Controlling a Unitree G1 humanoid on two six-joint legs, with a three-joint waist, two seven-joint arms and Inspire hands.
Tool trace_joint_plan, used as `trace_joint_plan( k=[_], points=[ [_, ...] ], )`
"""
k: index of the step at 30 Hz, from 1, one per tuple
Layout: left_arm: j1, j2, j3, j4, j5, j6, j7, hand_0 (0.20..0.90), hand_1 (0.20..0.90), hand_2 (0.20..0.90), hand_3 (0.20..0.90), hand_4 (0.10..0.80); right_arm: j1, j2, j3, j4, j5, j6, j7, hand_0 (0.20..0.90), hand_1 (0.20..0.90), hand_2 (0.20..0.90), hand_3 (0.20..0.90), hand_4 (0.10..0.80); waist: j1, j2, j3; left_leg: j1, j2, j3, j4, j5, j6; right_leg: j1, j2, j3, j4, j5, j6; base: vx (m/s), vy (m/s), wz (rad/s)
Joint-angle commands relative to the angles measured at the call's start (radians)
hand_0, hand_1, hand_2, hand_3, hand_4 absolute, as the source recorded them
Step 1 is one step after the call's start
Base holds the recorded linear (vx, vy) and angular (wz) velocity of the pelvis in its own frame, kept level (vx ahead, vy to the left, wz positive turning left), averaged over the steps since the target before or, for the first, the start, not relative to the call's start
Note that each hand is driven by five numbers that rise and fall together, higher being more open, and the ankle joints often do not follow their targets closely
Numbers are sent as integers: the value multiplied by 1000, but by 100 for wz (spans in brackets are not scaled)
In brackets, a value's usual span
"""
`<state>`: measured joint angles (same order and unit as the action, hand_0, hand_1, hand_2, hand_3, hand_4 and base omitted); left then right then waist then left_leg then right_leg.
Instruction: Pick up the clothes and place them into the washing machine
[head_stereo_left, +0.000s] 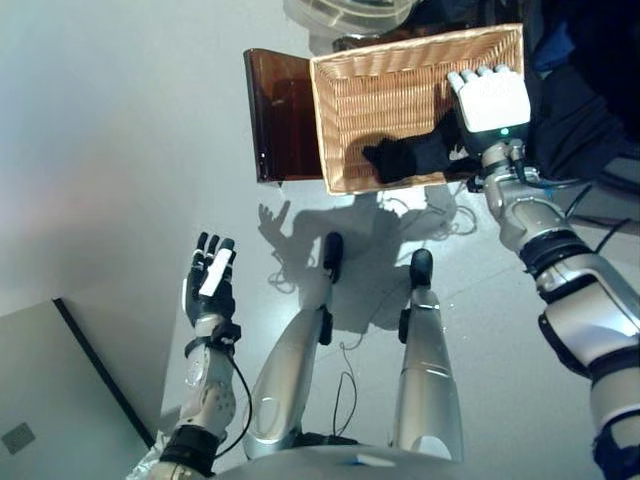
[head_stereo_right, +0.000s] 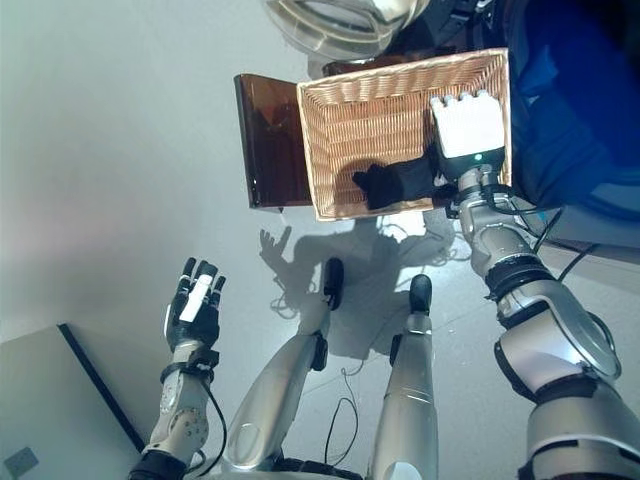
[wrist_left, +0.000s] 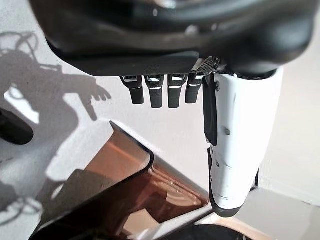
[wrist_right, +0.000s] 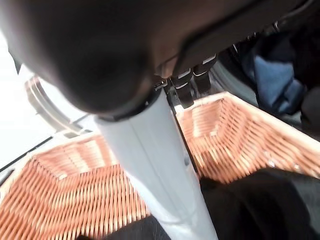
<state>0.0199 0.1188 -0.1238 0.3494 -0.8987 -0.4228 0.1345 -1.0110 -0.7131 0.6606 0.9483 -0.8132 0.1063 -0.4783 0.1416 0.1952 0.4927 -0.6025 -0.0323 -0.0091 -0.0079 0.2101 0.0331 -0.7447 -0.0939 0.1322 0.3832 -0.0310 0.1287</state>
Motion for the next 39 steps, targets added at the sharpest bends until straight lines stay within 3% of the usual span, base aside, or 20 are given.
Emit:
trace_joint_plan(
  k=[1, 17, 18, 19, 22, 28, 31, 39],
  points=[
    [-37, 62, 70, -22, 32, -97, 18, 900, 900, 900, 900, 800, -129, -31, 8, -4, 37, -15, -41, 900, 900, 900, 900, 800, 33, 28, 8, 0, -22, 37, -1, -27, -105, 46, 26, -32, -57, -5, -58, -25, 31, 0],
    [-24, 65, 65, -79, 10, -105, 6, 900, 900, 900, 900, 800, -144, -1, 30, 71, 51, -19, -30, 900, 900, 900, 900, 800, 44, 47, 27, -33, -25, 23, -22, -2, -109, 5, 23, -44, -55, 2, -57, -2, 0, 0],
    [-23, 67, 64, -86, 10, -106, 4, 900, 900, 900, 900, 800, -148, -2, 32, 76, 55, -20, -30, 798, 798, 798, 798, 727, 45, 49, 27, -39, -25, 22, -23, 0, -109, 0, 23, -46, -55, 3, -57, -11, 2, 4],
    [-21, 67, 63, -96, 9, -105, 4, 900, 900, 900, 900, 800, -149, -1, 34, 85, 56, -20, -29, 790, 790, 790, 790, 722, 47, 51, 27, -42, -26, 20, -24, 3, -110, -3, 23, -48, -55, 4, -56, -8, -2, 5],
    [-12, 75, 65, -128, 11, -107, 0, 900, 900, 900, 900, 800, -160, -9, 50, 106, 58, -20, -24, 829, 829, 829, 829, 749, 52, 60, 27, -59, -29, 10, -40, 15, -113, -21, 18, -55, -56, 6, -53, -9, -3, 6],
    [-10, 77, 56, -152, 9, -106, -4, 900, 900, 900, 900, 800, -180, -13, 74, 147, 54, -21, -15, 831, 831, 831, 831, 751, 62, 70, 27, -89, -30, 2, -46, 24, -114, -56, 18, -62, -46, 4, -53, -8, 0, 5],
    [-11, 78, 54, -165, 6, -106, -4, 900, 900, 900, 900, 800, -189, -14, 88, 165, 53, -21, -11, 900, 900, 900, 900, 800, 67, 74, 27, -106, -31, -2, -49, 29, -116, -71, 15, -66, -43, 4, -52, -1, -2, 8],
    [-8, 81, 41, -179, 5, -104, -9, 900, 900, 900, 900, 800, -217, -19, 109, 221, 62, -20, 0, 900, 900, 900, 900, 800, 76, 80, 27, -148, -33, -11, -46, 37, -115, -115, 14, -65, -33, 4, -54, -1, 5, 3]
  ],
)
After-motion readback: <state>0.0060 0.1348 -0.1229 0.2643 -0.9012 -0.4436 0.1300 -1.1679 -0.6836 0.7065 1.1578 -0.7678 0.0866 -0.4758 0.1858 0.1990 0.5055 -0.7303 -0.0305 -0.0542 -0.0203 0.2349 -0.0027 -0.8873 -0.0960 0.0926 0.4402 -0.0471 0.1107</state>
